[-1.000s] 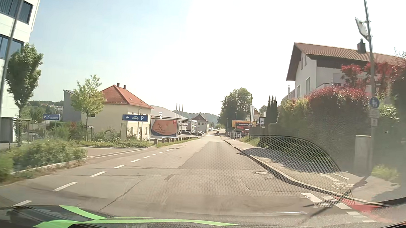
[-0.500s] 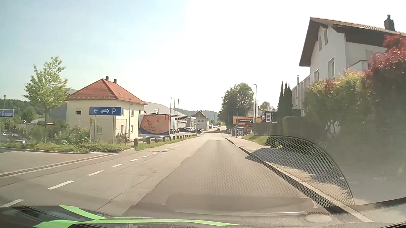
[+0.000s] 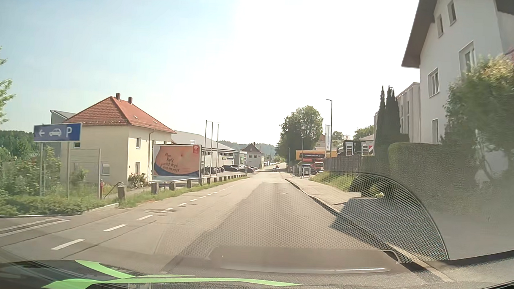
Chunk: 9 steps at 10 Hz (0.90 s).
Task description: Follow the waypoints while adhering to traffic rules and regulations
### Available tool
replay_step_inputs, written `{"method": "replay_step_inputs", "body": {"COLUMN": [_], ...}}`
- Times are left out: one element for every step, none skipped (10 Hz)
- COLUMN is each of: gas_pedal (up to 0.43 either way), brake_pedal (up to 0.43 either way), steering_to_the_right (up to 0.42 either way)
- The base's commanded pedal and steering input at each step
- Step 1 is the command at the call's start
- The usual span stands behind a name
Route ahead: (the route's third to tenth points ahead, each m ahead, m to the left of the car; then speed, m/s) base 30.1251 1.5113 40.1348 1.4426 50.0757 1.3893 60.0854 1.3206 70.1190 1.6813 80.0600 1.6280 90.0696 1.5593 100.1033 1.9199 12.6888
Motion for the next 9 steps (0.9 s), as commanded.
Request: {"method": "replay_step_inputs", "body": {"gas_pedal": [0.11, 0.11, 0.11, 0.11, 0.11, 0.11, 0.11, 0.11, 0.11], "brake_pedal": [0.0, 0.0, 0.0, 0.0, 0.0, 0.0, 0.0, 0.0, 0.0], "steering_to_the_right": [-0.003, -0.003, -0.003, -0.003, -0.003, -0.003, -0.005, -0.005, -0.005]}}
